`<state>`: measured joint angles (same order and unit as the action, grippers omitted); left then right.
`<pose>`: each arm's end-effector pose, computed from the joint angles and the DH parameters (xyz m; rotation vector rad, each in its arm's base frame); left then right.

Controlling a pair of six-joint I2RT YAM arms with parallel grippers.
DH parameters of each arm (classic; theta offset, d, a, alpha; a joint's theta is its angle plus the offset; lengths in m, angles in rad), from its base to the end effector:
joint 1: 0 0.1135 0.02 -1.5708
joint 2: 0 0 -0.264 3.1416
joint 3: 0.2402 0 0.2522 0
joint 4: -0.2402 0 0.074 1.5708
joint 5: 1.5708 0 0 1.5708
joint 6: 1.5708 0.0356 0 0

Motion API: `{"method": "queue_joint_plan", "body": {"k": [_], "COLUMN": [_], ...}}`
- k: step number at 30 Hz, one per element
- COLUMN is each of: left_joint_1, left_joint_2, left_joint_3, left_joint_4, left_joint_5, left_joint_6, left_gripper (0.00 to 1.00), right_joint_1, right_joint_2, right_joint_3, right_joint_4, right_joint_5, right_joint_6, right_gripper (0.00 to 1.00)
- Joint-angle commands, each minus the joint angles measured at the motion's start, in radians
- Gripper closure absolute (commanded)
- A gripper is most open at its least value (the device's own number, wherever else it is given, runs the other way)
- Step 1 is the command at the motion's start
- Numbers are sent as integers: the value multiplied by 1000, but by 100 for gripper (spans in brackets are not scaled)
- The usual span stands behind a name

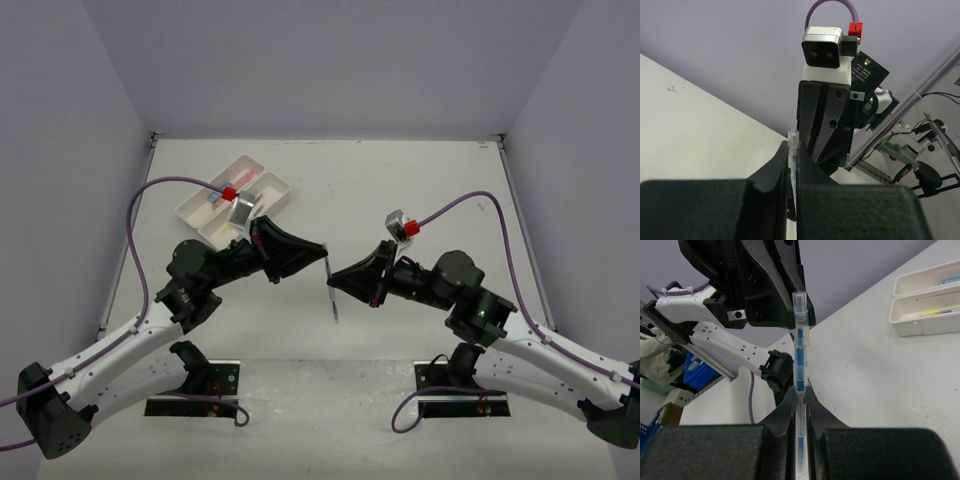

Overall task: Sort the stationery into containers
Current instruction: Close the pen cap on the pen.

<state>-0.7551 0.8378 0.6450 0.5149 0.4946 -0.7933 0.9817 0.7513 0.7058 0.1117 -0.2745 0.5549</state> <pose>0.1306 -0.1461 0.3550 0.4617 1.4027 -1.6039 0.0934 0.1571 0.3497 -0.5945 1.5797 1.4057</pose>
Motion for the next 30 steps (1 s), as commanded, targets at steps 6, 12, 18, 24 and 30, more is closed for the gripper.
{"method": "queue_joint_plan", "body": {"k": [6, 12, 18, 24, 30], "left_joint_1": [-11, -15, -15, -15, -15], "left_joint_2": [15, 6, -20, -54, -61], "left_joint_3": [-24, -50, -8, 79, 101], "left_joint_4": [77, 84, -41, -196, -174], "left_joint_5": [54, 58, 15, -94, -112], "left_joint_6": [-12, -29, 29, 108, 105], "left_gripper": [100, 100, 74, 67, 98], "right_joint_1": [6, 6, 6, 6, 6], "right_joint_2": [14, 54, 107, 166, 168], "right_joint_3": [85, 189, 269, 270, 257], "right_joint_4": [52, 62, 30, -47, -55], "right_joint_5": [74, 126, 45, -117, -147], "right_joint_6": [-20, -67, -140, -175, -165], "right_gripper": [100, 100, 100, 100, 100]}}
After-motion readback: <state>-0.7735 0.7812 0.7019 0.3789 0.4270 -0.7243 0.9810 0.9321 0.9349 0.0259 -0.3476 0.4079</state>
